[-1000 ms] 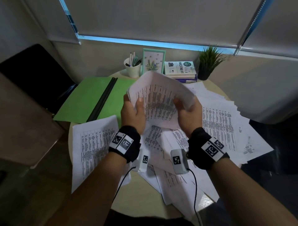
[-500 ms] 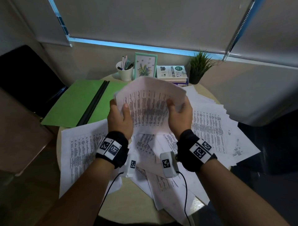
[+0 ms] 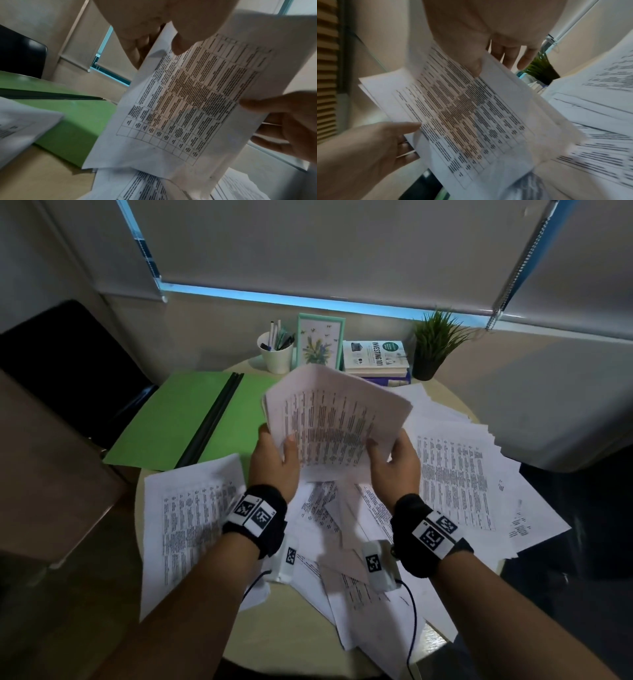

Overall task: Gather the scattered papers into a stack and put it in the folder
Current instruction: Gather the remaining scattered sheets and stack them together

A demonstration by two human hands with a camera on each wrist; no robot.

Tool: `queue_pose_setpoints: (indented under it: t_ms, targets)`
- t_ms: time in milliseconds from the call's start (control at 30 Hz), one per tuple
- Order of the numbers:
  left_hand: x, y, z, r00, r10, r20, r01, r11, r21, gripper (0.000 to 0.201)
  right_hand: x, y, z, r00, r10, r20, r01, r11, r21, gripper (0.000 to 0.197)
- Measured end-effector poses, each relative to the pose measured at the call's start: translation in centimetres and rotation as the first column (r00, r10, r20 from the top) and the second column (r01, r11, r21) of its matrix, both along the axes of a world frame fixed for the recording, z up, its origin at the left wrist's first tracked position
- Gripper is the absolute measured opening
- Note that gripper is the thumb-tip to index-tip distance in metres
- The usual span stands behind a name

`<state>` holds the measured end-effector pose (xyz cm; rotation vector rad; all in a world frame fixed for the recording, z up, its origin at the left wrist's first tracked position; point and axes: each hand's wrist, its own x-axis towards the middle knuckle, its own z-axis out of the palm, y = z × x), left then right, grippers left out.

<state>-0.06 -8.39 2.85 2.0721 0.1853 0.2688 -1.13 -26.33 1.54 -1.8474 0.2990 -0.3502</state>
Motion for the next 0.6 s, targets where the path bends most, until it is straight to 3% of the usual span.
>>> queue_pose_setpoints:
  t_ms: [100,200,300,367,467,600]
  targets:
    - [0.0,0.4,-0.1,0.997,-0.008,-0.081,0.013,0.998,0.066,0.023,-0.1,-0.4,-1.1,0.998,-0.017,-0.066,0.013,0.998,-0.055,0.021]
    - [0.0,1.0,0.9,0.999,0.008,-0.042,-0.003,0.995,0.1,0.021,0.1,-0.1,0.0,1.0,-0.025,0.007,0.025,0.996,-0.09,0.017]
    - [0.3,1.7,1.8,0.999,0.037,0.02,-0.038,0.998,0.058,0.02,0.5,0.8,1.8,0.997,-0.009,0.074,0.016,0.996,-0.083,0.006]
    - [0.4,2.4,2.3,0.998,0.051,0.03,-0.051,0.999,-0.004,0.02,0.9,1.6,2.7,0.996,0.009,0.092,0.001,0.994,-0.106,0.012]
    - [0.5,4.0,2.9,0.994,0.098,-0.042,-0.1,0.994,-0.034,0.036,1.7,3.3,3.4,0.994,0.056,0.092,-0.047,0.994,-0.102,0.011]
    - [0.3,8.2,2.0,0.981,0.182,-0.072,-0.188,0.978,-0.09,0.037,2.4,6.9,3.2,0.985,0.175,-0.004,-0.174,0.982,-0.078,0.027]
